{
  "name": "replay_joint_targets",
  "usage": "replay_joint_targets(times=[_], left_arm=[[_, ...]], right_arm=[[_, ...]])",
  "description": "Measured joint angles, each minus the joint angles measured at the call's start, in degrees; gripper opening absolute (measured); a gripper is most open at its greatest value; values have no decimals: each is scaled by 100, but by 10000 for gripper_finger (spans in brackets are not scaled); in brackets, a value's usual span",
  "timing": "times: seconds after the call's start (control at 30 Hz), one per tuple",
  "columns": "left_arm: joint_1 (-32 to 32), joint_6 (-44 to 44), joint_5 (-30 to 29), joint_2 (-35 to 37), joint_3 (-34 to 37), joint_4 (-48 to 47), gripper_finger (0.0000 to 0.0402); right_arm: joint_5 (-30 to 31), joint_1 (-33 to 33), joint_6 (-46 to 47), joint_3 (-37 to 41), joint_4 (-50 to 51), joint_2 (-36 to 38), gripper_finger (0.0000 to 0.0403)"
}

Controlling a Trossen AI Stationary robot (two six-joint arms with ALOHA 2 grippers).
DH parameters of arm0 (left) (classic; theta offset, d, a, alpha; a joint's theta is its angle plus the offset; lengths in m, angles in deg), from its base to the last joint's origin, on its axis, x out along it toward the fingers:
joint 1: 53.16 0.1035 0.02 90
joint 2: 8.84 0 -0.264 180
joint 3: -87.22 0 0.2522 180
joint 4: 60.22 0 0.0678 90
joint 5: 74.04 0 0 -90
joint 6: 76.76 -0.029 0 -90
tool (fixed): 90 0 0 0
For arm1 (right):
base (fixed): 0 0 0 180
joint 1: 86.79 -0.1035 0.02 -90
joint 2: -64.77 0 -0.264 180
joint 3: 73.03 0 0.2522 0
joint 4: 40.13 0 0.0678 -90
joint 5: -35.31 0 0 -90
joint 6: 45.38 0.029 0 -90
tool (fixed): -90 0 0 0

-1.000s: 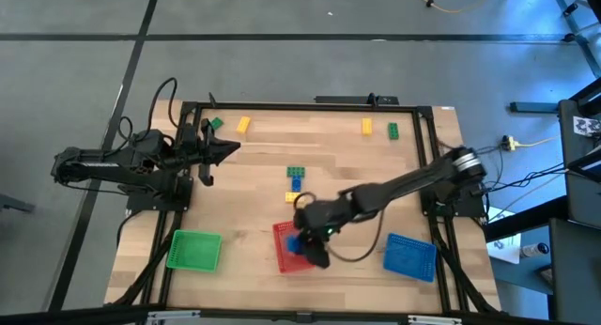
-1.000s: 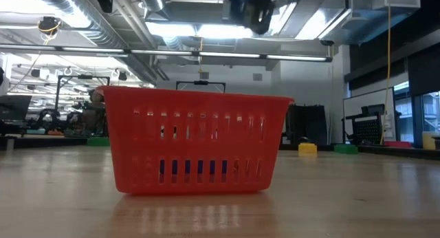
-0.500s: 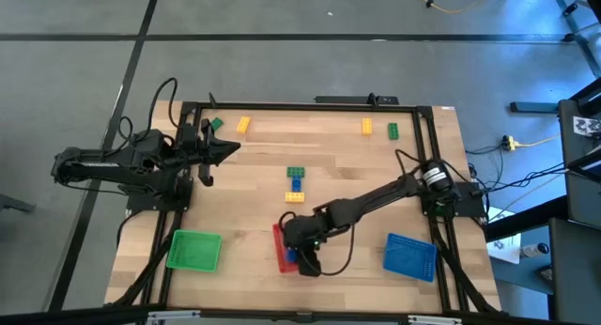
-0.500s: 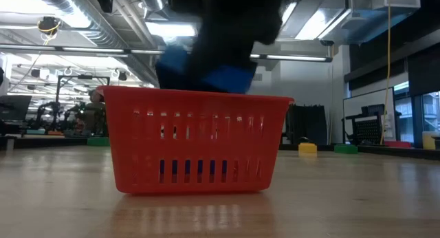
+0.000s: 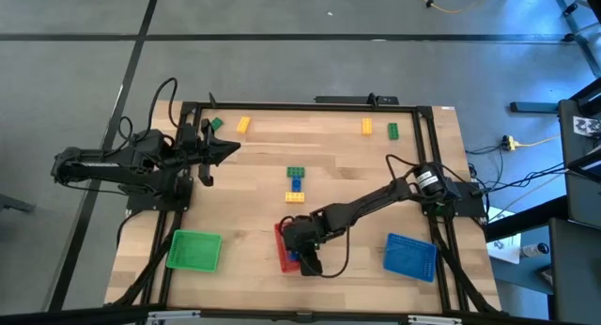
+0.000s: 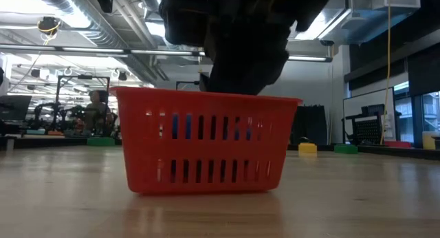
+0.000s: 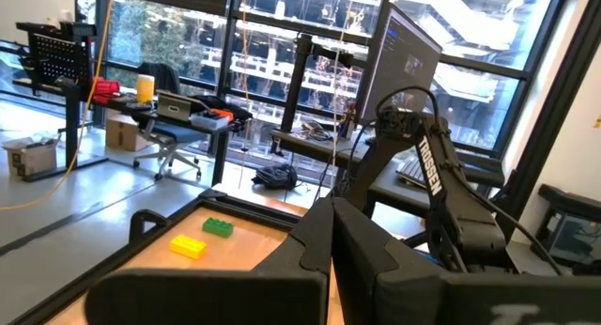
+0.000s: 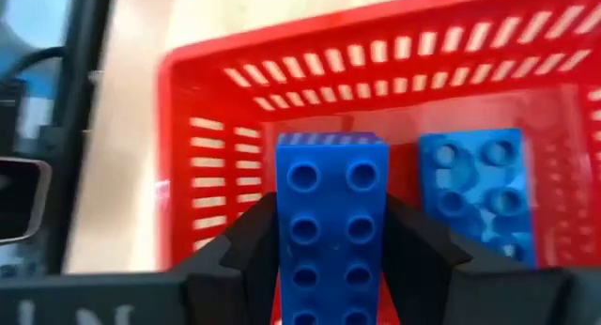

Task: Sort & place blocks by color
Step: Put the top blue game piece into the red bin, then put the blue game piece into the red bin

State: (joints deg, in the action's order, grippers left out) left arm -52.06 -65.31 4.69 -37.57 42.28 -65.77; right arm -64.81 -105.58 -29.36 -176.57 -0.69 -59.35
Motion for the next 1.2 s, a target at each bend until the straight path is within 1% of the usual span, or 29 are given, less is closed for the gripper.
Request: replay_joint_targets(times=[0.17, 0.33, 0.63, 0.83, 0.97, 1.07, 1.2], left_arm=[[0, 0, -2, -2, 0, -1, 0], [0, 2, -2, -1, 0, -2, 0], [0, 4, -2, -2, 0, 0, 0], [0, 7, -2, 0, 0, -2, 0], [0, 7, -2, -1, 0, -1, 0], [0, 7, -2, 0, 0, -2, 0], [0, 4, -3, -1, 0, -1, 0]], right_arm=[[16, 21, -40, 5, 8, 1, 155], [-15, 20, -300, 5, -45, 1, 159], [-6, 20, -309, 5, -38, 1, 213], [-30, 20, -263, -1, -15, 3, 222], [-190, 20, -302, -148, 148, 5, 222], [-245, 27, -419, -354, 534, 42, 222], [-257, 121, -758, -601, 935, 330, 222]])
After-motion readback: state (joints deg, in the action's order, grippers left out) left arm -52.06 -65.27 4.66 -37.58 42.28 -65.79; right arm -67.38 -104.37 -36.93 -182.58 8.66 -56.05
